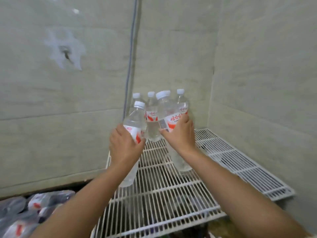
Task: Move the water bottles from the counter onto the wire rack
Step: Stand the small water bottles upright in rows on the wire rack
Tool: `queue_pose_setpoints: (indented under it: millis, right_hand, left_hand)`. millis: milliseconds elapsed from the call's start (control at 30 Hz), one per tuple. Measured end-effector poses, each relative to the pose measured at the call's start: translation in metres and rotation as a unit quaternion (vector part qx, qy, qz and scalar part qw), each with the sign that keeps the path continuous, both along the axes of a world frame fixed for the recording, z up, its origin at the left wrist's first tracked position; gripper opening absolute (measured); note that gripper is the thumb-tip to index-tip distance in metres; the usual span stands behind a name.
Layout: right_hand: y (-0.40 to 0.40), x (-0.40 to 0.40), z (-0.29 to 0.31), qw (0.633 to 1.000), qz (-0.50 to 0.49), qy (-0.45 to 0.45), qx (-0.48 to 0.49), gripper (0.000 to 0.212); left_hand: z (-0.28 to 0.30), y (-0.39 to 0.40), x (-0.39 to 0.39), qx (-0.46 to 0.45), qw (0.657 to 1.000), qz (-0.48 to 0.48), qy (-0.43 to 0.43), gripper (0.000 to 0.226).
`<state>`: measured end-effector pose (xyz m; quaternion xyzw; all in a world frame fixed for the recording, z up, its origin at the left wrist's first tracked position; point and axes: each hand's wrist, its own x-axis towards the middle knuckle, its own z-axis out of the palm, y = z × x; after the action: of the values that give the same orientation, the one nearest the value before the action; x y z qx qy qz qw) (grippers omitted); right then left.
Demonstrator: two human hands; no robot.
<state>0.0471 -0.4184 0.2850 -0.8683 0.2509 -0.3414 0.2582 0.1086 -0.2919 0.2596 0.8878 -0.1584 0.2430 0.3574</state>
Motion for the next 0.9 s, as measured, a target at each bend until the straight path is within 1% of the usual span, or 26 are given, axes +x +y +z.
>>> queue_pose_setpoints:
  millis: [133,267,367,500,667,767,833,900]
  right_hand:
    - [-0.057,0.005,-0.012,1.000,0.012,0.007,0.023,0.079]
    - [-0.089,0.017,-0.021,0.999,0.027,0.002,0.034,0.074]
    - [-0.104,0.028,-0.024,0.998,0.042,-0.017,0.049,0.072]
    - [-0.115,0.040,-0.029,0.995,0.056,-0.050,0.073,0.072]
    - [-0.121,0.040,-0.040,0.994,0.063,-0.049,0.076,0.075]
    - [-0.123,0.034,-0.047,0.993,0.064,-0.059,0.082,0.081]
    - [-0.124,0.029,-0.050,0.992,0.051,-0.067,0.091,0.082]
    - [-0.127,0.026,-0.051,0.991,0.038,-0.074,0.103,0.081]
  left_hand:
    - [-0.004,-0.055,0.008,-0.028,0.999,-0.007,0.013,0.071]
    - [-0.005,-0.093,0.014,-0.090,0.995,-0.005,0.036,0.086]
    - [-0.008,-0.117,0.018,-0.143,0.988,-0.009,0.053,0.092]
    - [-0.020,-0.132,0.027,-0.178,0.982,-0.011,0.068,0.093]
    - [-0.029,-0.124,0.028,-0.192,0.978,-0.006,0.086,0.095]
    - [-0.031,-0.108,0.032,-0.225,0.966,-0.060,0.112,0.082]
    - [-0.030,-0.098,0.031,-0.233,0.955,-0.130,0.129,0.071]
    - [-0.026,-0.092,0.031,-0.243,0.940,-0.192,0.145,0.069]
